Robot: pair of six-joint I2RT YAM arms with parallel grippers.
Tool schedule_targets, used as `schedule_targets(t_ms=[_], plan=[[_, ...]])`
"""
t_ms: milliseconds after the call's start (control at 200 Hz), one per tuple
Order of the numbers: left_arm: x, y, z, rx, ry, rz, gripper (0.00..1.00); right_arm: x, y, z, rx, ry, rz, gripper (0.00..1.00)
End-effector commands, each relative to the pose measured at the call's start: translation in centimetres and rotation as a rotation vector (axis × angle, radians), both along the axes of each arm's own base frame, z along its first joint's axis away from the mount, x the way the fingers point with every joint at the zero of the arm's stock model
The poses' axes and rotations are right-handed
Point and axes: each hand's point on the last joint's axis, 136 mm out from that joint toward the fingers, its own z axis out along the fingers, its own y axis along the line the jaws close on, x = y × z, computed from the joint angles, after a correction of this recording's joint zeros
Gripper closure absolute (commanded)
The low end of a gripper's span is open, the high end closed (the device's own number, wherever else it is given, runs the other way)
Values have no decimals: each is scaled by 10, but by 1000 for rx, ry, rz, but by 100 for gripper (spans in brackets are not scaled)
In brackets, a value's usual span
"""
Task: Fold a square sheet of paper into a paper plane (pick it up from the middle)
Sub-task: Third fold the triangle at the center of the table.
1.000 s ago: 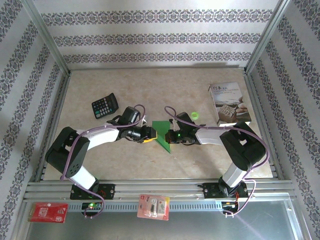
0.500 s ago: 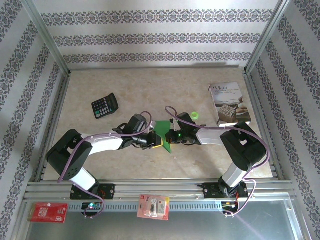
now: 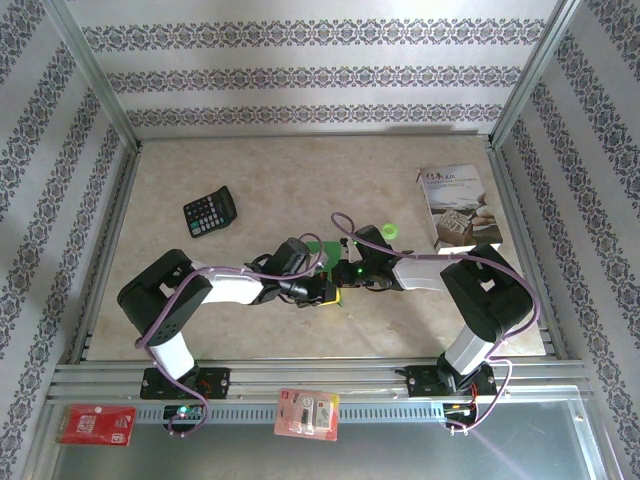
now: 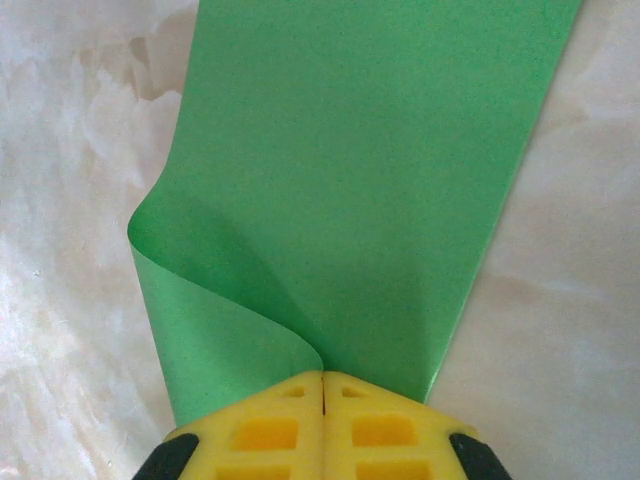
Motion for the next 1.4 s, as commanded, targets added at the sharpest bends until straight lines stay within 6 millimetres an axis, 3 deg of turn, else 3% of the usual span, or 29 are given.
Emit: schedule_targets(t_ms=[0, 630, 1309, 1394], plan=[[5, -17, 13, -62, -33, -12, 99, -19, -25, -28, -102, 88, -30, 99], [-2, -11, -19, 9, 25, -25, 98, -21, -26, -29, -106, 88, -23, 100], [-11, -4, -43, 58, 81, -42, 96, -22, -27, -32, -111, 97, -24, 100], [-10, -5, -38, 49, 70, -42, 95, -24, -28, -33, -114, 100, -25, 100]])
